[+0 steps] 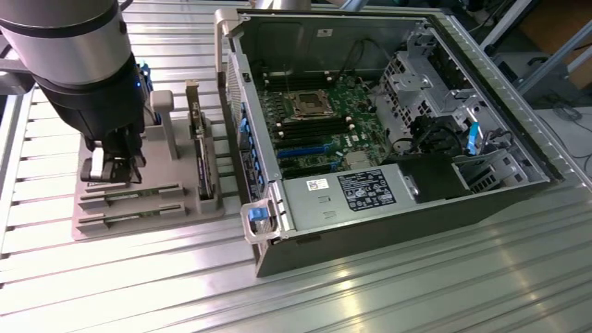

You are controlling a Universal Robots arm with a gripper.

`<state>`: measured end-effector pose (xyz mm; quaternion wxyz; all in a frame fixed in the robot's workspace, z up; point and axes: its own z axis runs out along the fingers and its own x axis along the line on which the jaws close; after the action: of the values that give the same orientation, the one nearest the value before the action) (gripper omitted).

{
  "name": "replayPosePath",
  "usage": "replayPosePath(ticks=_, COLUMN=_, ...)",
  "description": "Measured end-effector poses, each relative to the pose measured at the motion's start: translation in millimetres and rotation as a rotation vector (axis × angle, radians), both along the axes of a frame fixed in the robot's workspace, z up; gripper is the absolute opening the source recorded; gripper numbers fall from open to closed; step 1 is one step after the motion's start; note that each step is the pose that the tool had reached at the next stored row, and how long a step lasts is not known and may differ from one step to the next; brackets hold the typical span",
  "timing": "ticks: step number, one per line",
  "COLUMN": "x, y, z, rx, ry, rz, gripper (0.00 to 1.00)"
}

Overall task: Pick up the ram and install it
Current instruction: 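Pick up the ram and move it above insertion slot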

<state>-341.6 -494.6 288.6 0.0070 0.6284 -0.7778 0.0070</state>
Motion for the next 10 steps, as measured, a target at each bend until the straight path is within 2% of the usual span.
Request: replayPosePath(ticks=10, x=0.0, y=0.0, z=-4.9, rx=-0.0001, ry=0.0, rz=0.0, gripper=0.3)
